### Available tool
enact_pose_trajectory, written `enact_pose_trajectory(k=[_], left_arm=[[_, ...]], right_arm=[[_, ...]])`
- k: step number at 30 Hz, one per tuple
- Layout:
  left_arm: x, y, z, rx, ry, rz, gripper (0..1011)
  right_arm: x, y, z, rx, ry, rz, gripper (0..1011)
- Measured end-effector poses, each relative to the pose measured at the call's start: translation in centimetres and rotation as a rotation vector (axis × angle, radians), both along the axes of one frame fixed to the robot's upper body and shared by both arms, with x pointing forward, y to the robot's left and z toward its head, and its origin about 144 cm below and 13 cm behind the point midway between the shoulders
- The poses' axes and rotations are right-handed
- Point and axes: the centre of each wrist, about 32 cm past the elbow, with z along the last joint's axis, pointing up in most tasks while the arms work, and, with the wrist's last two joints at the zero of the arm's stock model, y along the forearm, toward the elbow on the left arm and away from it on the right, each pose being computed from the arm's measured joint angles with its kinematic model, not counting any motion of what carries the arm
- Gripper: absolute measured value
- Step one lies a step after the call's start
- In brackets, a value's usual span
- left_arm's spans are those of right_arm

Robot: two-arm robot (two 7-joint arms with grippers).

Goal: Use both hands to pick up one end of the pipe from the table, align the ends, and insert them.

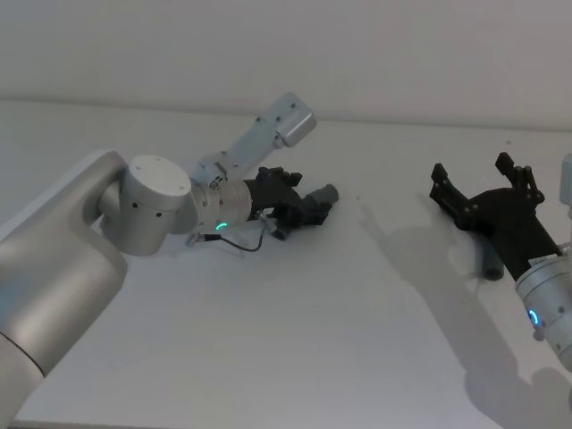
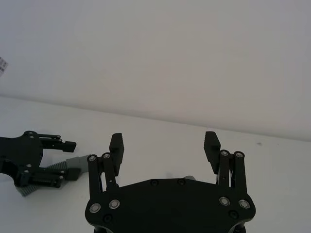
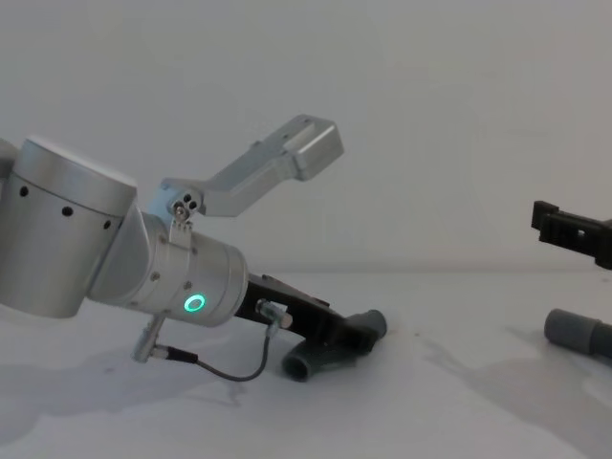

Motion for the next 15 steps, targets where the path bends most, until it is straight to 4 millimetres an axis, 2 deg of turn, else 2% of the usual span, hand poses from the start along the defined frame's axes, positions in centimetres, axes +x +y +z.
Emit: enact_pose_trajectory(k=[3,5,7,12,15], left_arm=[[0.03,-0.01,-0.02,0.001,0.000,0.000,694],[0.04,-0.03,-0.03,0.002,-0.001,-0.001,588],[0.05,-0.03,-0.04,0.002,0.000,-0.001,567],[0.06,-0.04,-0.06,0.003,0.000,-0.001,377],[0.07,-0.05,-0.06,0.003,0.000,-0.001,357]], right_arm=[[0.00,0.00,0.00,0.000,0.000,0.000,1004],[0.00,0.00,0.00,0.000,0.000,0.000,1003],[0.00,0.00,0.00,0.000,0.000,0.000,1003],[0.00,0.00,0.00,0.000,0.000,0.000,1003],[0.00,0.00,0.00,0.000,0.000,0.000,1004]])
